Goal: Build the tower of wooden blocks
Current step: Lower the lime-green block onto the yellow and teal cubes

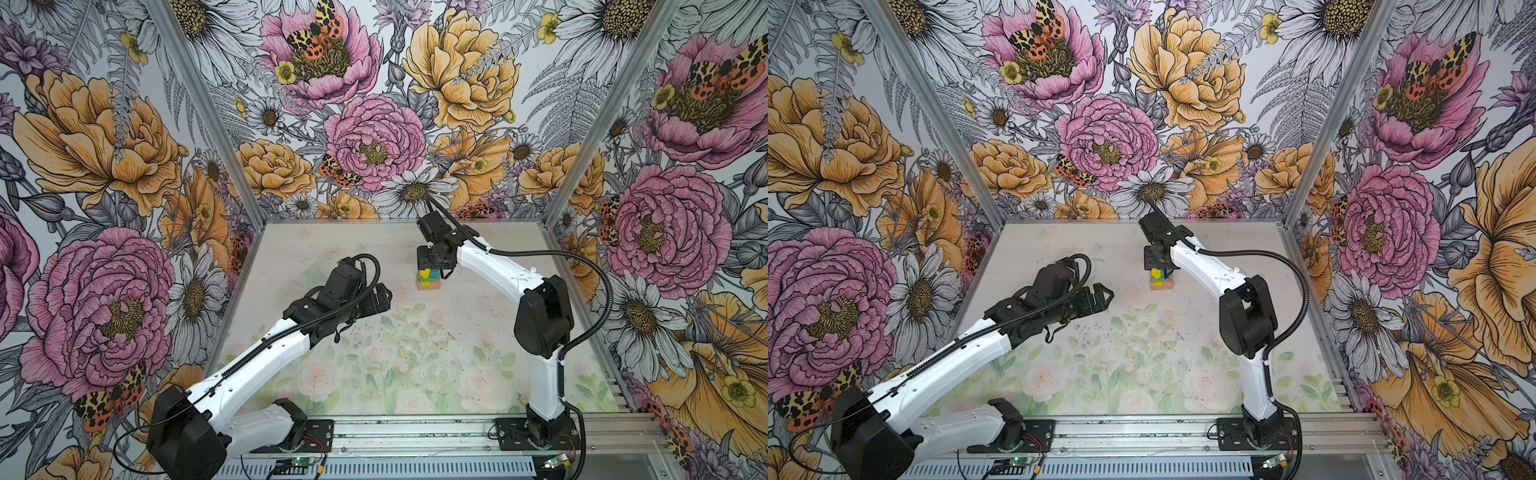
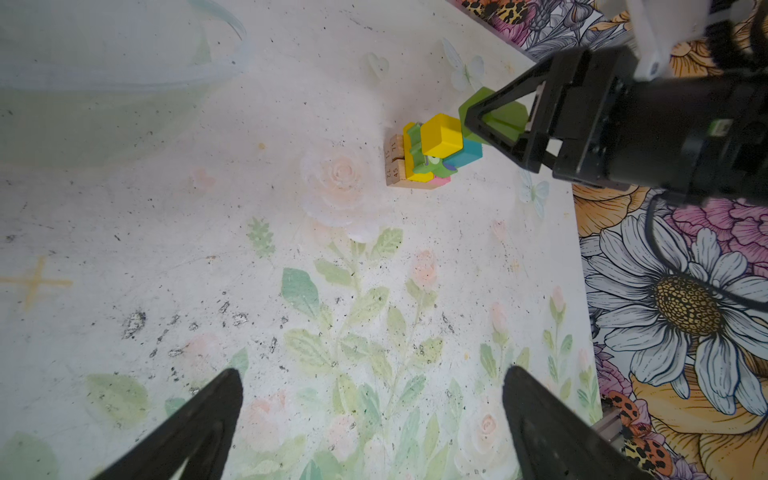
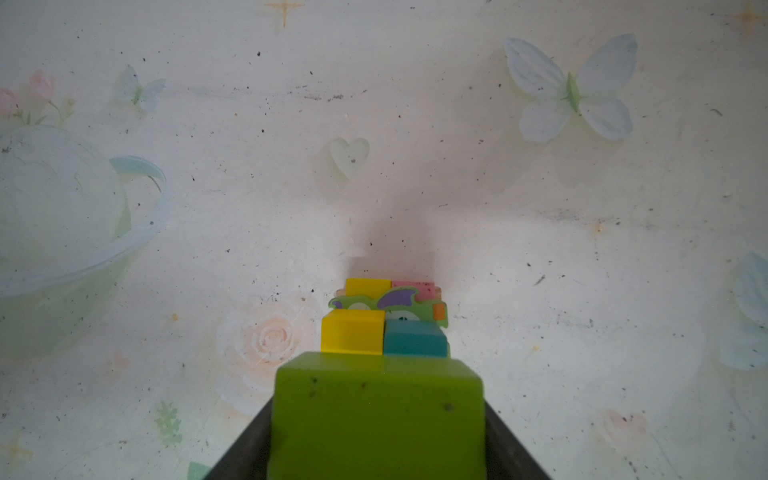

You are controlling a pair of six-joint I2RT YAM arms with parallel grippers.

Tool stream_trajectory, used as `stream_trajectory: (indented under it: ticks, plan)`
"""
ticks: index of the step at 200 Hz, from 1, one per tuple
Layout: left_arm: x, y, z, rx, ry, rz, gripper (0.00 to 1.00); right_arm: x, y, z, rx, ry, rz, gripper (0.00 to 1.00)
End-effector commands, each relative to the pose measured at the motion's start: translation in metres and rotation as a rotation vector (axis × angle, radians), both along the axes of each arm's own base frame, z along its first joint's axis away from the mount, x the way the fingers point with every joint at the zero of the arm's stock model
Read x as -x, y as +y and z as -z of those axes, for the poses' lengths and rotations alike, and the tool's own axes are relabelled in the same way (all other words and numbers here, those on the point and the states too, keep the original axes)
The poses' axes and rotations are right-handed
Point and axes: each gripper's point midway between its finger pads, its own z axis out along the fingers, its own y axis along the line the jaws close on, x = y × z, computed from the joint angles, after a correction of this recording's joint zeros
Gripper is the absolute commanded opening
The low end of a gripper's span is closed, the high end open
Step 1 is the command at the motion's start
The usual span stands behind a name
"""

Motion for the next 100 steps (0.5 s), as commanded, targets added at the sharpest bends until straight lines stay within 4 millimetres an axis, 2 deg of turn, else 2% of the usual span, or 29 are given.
stream_trajectory:
  ticks: [1, 100]
  plan:
    - [-0.004, 0.002, -0.003, -0.002, -0.036, 0.006, 0.99, -0.007, 0.0, 0.003, -0.006, 0.004, 0.014, 0.5]
    - [-0.007, 0.004, -0.003, 0.001, -0.032, -0.004, 0.99, -0.009, -0.002, 0.017, -0.003, 0.033, 0.015, 0.5]
